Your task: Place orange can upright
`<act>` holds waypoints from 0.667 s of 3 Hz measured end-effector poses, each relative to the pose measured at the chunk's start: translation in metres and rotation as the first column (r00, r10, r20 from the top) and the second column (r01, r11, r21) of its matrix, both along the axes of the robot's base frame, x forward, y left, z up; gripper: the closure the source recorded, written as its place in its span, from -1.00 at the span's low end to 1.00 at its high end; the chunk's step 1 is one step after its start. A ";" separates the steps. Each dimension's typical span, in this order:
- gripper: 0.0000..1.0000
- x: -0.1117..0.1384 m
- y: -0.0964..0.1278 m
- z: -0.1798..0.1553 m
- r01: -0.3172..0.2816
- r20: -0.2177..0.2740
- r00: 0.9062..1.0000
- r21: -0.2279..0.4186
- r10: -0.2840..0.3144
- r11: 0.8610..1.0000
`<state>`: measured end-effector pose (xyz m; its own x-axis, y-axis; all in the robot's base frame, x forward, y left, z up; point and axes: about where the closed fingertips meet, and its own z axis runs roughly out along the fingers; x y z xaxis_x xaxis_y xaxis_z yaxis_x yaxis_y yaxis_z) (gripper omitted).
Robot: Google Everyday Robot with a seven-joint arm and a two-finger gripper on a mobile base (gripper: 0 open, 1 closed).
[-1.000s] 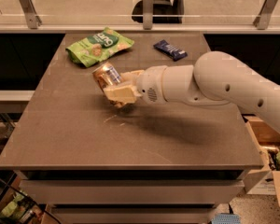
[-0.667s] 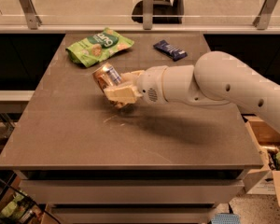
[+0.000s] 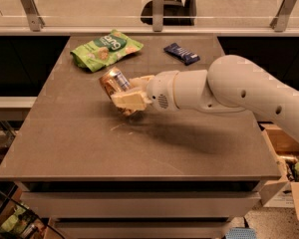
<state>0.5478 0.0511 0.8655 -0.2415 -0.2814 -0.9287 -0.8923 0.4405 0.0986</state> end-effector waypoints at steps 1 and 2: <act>1.00 -0.004 -0.008 -0.001 0.057 -0.033 0.998 -0.051 -0.059 0.997; 1.00 -0.008 -0.013 0.000 0.086 -0.046 0.995 -0.097 -0.091 0.992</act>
Offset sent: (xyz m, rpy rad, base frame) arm -0.0288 -0.0638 0.0139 -0.3608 0.2103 -0.2910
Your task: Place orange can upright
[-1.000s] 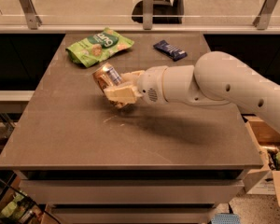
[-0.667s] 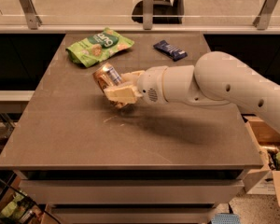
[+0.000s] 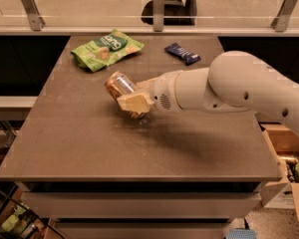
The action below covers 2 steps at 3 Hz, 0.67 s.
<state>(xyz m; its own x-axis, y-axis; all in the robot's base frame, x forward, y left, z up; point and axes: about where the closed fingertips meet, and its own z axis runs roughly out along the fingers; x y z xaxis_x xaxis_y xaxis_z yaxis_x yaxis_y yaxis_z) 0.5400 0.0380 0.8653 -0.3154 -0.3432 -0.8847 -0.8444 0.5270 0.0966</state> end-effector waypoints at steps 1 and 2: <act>1.00 -0.004 -0.010 0.006 0.037 -0.020 0.999 -0.047 -0.038 0.998; 1.00 -0.003 -0.018 0.013 0.091 -0.057 0.994 -0.044 -0.094 0.995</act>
Offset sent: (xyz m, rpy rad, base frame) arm -0.0030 -0.0082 0.0051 -0.0398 0.0181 -0.0317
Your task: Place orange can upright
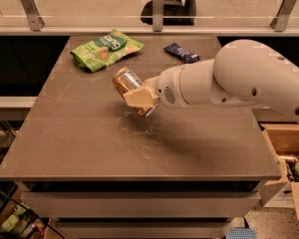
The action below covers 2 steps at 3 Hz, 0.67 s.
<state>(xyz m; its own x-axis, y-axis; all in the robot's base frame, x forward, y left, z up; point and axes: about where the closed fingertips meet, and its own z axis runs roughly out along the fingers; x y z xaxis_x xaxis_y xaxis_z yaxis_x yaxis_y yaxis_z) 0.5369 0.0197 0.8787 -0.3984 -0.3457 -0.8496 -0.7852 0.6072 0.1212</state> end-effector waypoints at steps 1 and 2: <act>1.00 0.000 0.000 0.000 0.000 0.000 1.000 0.000 0.000 1.000; 1.00 0.006 0.004 0.008 -0.009 0.028 1.000 0.015 0.009 1.000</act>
Offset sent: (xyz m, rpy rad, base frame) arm 0.0169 0.0047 0.0145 0.0375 -0.0578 0.0124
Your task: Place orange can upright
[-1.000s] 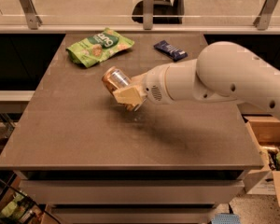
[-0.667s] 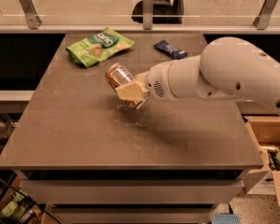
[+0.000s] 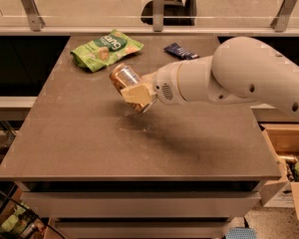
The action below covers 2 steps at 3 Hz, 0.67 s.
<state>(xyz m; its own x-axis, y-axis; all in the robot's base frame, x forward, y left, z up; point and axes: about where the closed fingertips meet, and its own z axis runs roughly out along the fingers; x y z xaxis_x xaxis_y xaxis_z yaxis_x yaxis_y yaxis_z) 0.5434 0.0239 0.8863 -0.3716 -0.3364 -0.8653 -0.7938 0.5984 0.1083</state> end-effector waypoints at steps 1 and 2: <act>1.00 0.008 0.005 0.009 -0.012 0.034 0.999 0.023 0.011 1.000; 1.00 0.015 0.010 0.016 -0.027 0.077 0.997 0.071 0.021 0.997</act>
Offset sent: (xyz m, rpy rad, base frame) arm 0.0247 0.0123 0.0239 0.1368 -0.1321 0.0396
